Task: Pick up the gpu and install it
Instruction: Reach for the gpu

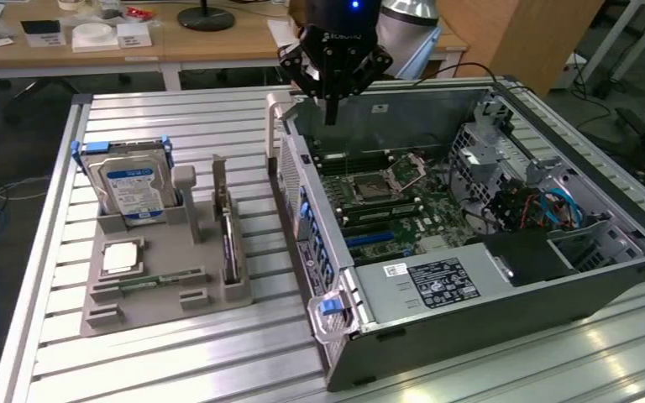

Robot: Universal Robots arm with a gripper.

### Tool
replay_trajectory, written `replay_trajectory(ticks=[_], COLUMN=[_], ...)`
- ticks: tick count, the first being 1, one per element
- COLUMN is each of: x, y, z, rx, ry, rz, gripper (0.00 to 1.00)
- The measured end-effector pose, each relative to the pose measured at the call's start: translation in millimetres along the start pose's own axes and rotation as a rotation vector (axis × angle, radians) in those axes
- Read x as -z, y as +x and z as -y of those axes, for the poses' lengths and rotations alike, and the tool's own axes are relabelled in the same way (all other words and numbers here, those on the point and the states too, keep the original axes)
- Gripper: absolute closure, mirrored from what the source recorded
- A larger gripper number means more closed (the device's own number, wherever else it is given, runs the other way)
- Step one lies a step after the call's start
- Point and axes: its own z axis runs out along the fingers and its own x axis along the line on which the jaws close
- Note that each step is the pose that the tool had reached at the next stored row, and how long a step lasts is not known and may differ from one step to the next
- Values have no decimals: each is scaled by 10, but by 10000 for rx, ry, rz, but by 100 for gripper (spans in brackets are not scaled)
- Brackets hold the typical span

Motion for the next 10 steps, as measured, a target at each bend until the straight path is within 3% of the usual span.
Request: replay_trajectory(ticks=[10], x=[1], y=[103], z=[8], rx=[0], ry=[0], rz=[0], gripper=[89])
